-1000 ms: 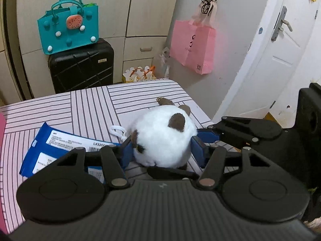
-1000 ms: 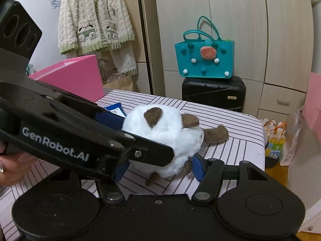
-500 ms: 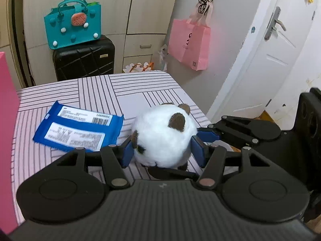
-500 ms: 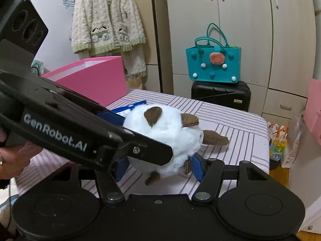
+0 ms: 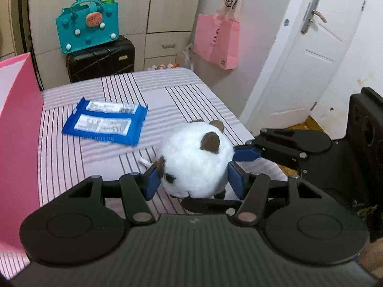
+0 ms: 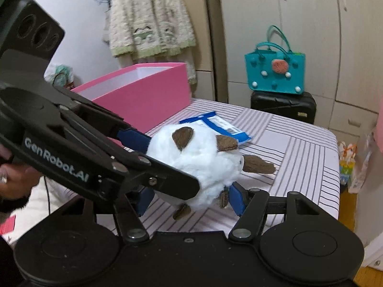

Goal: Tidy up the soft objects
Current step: 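Lift the white-and-brown plush with the left gripper and carry it over the pink box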

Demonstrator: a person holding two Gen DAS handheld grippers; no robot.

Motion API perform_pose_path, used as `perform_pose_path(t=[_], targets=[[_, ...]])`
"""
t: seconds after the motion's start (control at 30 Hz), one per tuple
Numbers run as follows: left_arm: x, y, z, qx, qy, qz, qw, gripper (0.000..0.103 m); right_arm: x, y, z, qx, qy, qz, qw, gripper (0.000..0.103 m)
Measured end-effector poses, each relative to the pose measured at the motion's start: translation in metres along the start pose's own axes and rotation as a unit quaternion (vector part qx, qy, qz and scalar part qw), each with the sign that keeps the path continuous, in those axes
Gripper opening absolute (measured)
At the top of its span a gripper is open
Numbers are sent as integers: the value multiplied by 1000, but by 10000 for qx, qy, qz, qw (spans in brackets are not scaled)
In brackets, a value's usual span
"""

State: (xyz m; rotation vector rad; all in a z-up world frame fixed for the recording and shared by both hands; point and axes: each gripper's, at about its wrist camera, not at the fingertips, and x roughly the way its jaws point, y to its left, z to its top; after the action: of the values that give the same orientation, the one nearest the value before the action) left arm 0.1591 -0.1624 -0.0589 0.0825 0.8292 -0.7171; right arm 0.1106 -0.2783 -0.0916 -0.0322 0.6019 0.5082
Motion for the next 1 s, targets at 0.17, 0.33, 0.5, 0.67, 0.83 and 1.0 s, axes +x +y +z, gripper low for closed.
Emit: perform_pose_path(t=[0.17, 0.33, 0.5, 0.67, 0.83, 1.0], targets=[[-24, 2, -15, -44, 78, -111, 9999, 58, -11, 27, 3, -297, 57, 16, 9995, 71], [-49, 8, -26, -92, 111, -204, 9997, 58, -20, 55, 9, -619, 48, -55, 9981, 72], [-73, 14, -30, -43, 34, -286, 9996, 58, -28, 82, 23, -951, -56, -225, 9952, 72], [-99, 26, -33, -53, -75, -279, 9996, 58, -29, 105, 36, -1140, -141, -192, 9932, 72], [-130, 39, -34, 1, -230, -187, 9996, 58, -27, 127, 53, -1301, -377, -134, 9907, 75], [-153, 55, -35, -69, -673, -60, 9977, 58, -15, 144, 74, -1408, -657, -140, 9878, 75]])
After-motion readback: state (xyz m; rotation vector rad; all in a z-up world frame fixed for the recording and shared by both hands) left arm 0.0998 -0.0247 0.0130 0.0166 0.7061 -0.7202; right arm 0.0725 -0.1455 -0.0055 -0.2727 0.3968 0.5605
